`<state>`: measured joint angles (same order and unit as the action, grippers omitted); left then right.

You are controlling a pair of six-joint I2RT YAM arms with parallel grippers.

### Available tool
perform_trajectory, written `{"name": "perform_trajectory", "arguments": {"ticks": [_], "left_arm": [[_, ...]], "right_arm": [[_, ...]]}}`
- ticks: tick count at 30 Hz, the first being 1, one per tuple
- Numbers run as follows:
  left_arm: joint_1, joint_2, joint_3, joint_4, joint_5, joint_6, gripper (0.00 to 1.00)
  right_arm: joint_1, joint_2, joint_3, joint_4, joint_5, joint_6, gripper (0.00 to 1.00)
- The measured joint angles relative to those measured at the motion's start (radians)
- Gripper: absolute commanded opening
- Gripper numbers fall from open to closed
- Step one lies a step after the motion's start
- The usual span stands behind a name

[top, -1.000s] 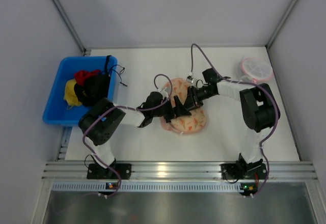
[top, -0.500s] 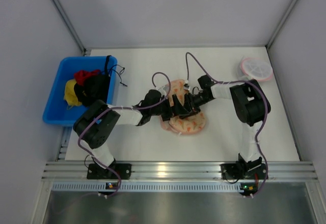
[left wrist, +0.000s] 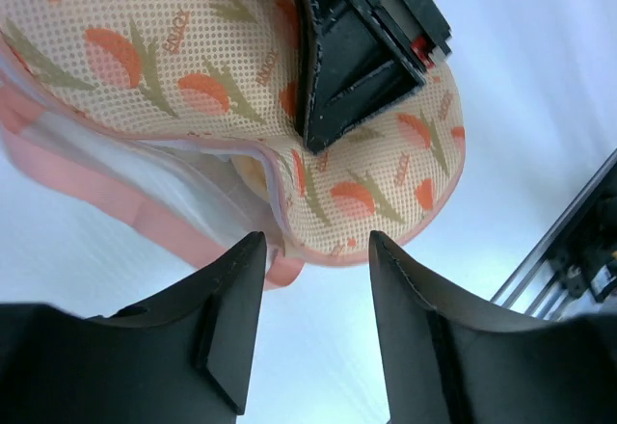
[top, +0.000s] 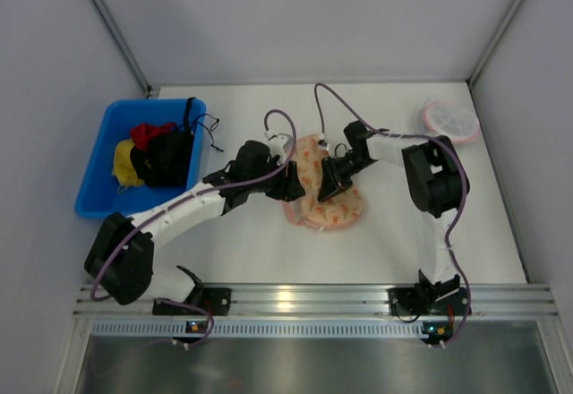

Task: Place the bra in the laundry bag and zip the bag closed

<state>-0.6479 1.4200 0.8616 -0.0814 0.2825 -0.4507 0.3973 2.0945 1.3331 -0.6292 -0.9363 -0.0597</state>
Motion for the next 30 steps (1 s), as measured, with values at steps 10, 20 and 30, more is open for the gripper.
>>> {"name": "perform_trajectory", "arguments": {"ticks": [10,20,30], "left_arm": [[-0.046,-0.191,0.0,-0.215,-0.004,0.296,0.53],[-0.317,-0.12,-0.044,-0.197,-0.117,0.121,0.6],[-0.36,0.122,-0.05,-0.004,-0.211,-0.101,0.62]], "right_arm": [[-0.013,-0.113,0.063,-0.041,-0.001,0.059,0.51],[-0.181,-0.491,-0.239,0.024,0.015,0.266,0.68],[-0.282,-0.558,-0.61,0.151,0.076,0.475,0.77]]}}
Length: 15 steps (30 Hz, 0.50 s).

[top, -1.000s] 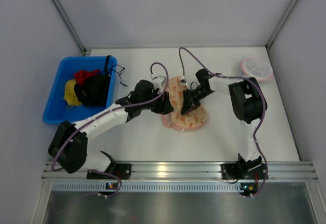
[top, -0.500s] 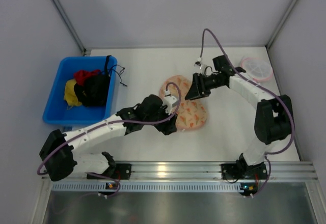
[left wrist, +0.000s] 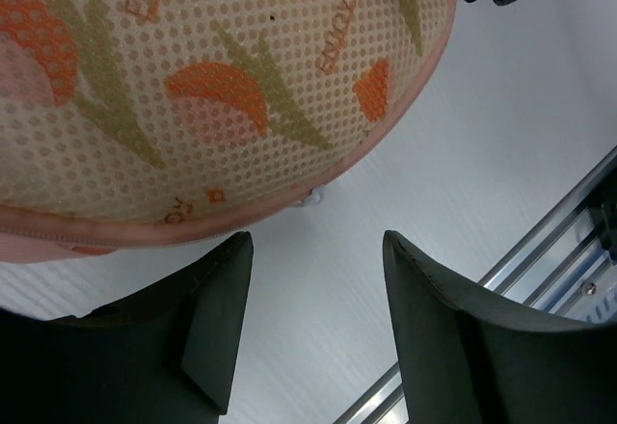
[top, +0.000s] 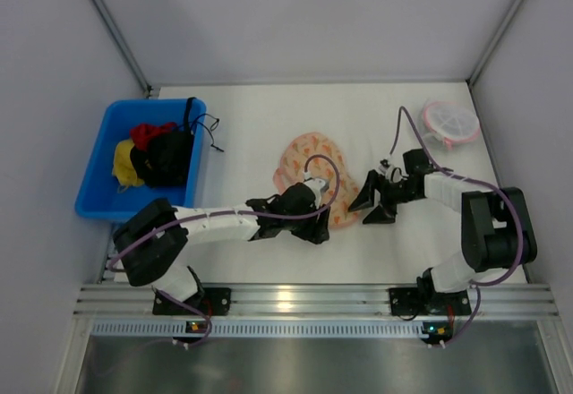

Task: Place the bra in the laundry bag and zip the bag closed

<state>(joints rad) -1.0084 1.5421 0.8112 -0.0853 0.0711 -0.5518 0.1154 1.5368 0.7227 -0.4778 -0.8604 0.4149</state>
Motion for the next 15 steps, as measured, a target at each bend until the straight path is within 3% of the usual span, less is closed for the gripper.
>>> {"name": "perform_trajectory", "arguments": {"ticks": [4,10,15], "left_arm": [[-0.001,0.016,-0.027,0.092,-0.021,-0.042,0.6],[0.0,0.027,-0.069,0.201,-0.024,-0.066,0.55],[0.006,0.067,-0.071,0.251,-0.013,-0.093,0.54]], "right_arm": [[0.0,0.014,-0.003,0.082,-0.01,0.028,0.74],[0.0,0.117,-0.003,0.18,-0.043,0.053,0.6],[0.004,0.173,-0.003,0.243,-0.067,0.076,0.39]]}}
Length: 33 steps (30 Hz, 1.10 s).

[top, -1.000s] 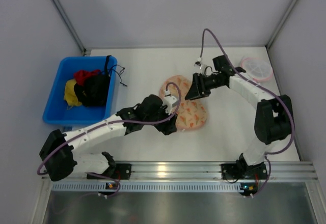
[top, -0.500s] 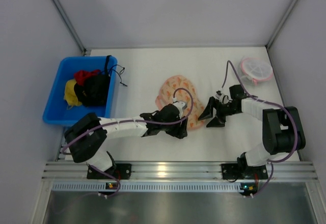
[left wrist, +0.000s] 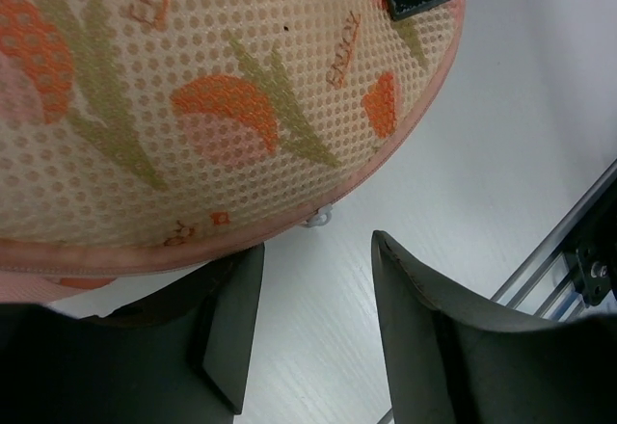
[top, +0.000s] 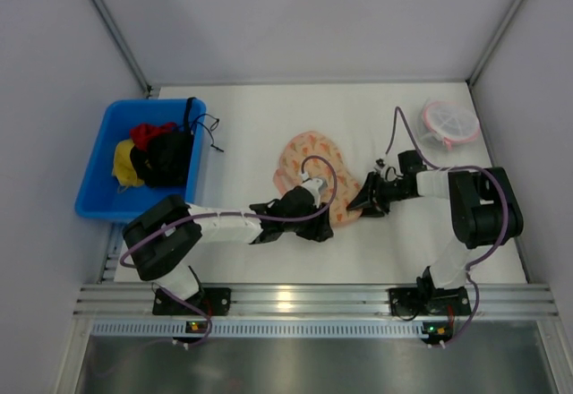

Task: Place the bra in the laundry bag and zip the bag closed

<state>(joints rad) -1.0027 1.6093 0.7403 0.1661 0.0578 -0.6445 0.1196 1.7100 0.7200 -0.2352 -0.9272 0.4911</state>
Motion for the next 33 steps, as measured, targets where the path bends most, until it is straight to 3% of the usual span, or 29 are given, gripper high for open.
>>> {"name": "perform_trajectory", "arguments": {"ticks": [5,13,17,25,33], "left_arm": [[0.009,0.008,-0.009,0.005,0.013,-0.031,0.58],[0.018,0.008,-0.015,0.01,0.013,-0.057,0.56],[0.032,0.008,-0.015,0.019,0.017,-0.063,0.51],[0.05,0.024,-0.014,0.033,0.031,-0.068,0.34],[0.053,0.022,-0.017,0.035,0.039,-0.072,0.0]], "right_arm": [[0.001,0.003,-0.002,0.051,-0.024,0.033,0.18],[0.001,0.003,-0.041,0.141,-0.055,0.109,0.0],[0.002,0.003,-0.071,0.192,-0.064,0.158,0.0],[0.004,0.003,-0.085,0.226,-0.066,0.2,0.0],[0.005,0.003,-0.084,0.228,-0.069,0.208,0.0]]}}
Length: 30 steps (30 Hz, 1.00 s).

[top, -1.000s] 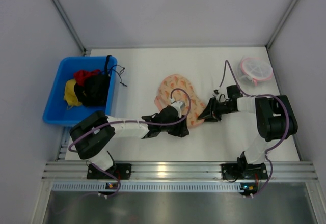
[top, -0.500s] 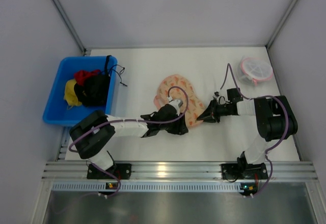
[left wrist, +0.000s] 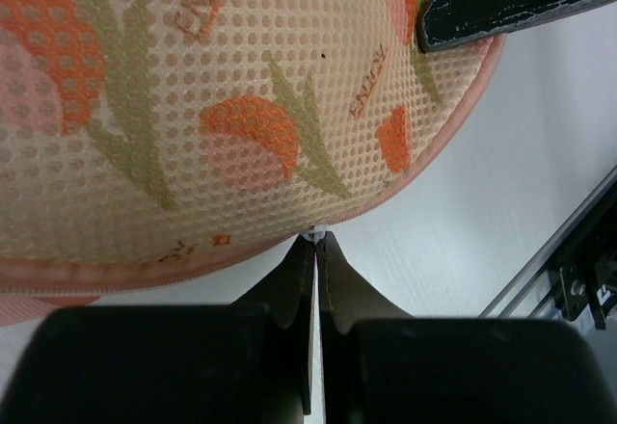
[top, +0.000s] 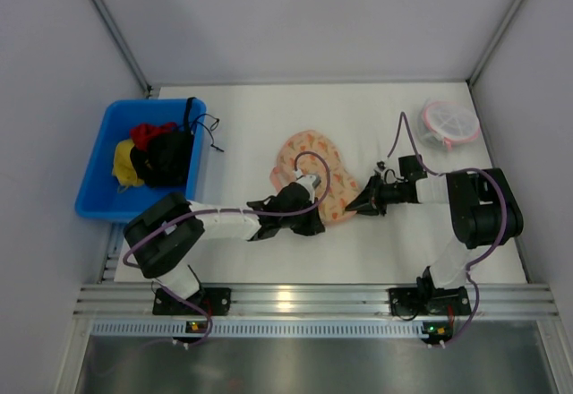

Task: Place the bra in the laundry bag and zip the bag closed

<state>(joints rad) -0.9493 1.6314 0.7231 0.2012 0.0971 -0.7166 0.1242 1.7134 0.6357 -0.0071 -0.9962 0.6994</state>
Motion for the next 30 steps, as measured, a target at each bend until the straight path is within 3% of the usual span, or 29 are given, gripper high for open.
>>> {"name": "perform_trajectory", "arguments": {"ticks": [14,24,26,27,30], "left_arm": [[0.106,-0.124,-0.026,-0.161,0.013,0.101,0.0],[0.173,-0.102,-0.01,-0.223,0.022,0.341,0.0],[0.177,-0.089,0.006,-0.224,0.047,0.393,0.0],[0.179,-0.084,0.014,-0.224,0.066,0.414,0.0],[0.186,-0.084,0.037,-0.237,0.112,0.432,0.0]], "right_arm": [[-0.024,0.0,0.045,-0.115,0.003,-0.099,0.0],[-0.022,0.078,0.246,-0.401,0.049,-0.346,0.0],[-0.022,0.094,0.293,-0.451,0.071,-0.388,0.14],[-0.022,0.099,0.31,-0.466,0.078,-0.397,0.33],[-0.026,0.11,0.364,-0.496,0.112,-0.417,0.55]]}}
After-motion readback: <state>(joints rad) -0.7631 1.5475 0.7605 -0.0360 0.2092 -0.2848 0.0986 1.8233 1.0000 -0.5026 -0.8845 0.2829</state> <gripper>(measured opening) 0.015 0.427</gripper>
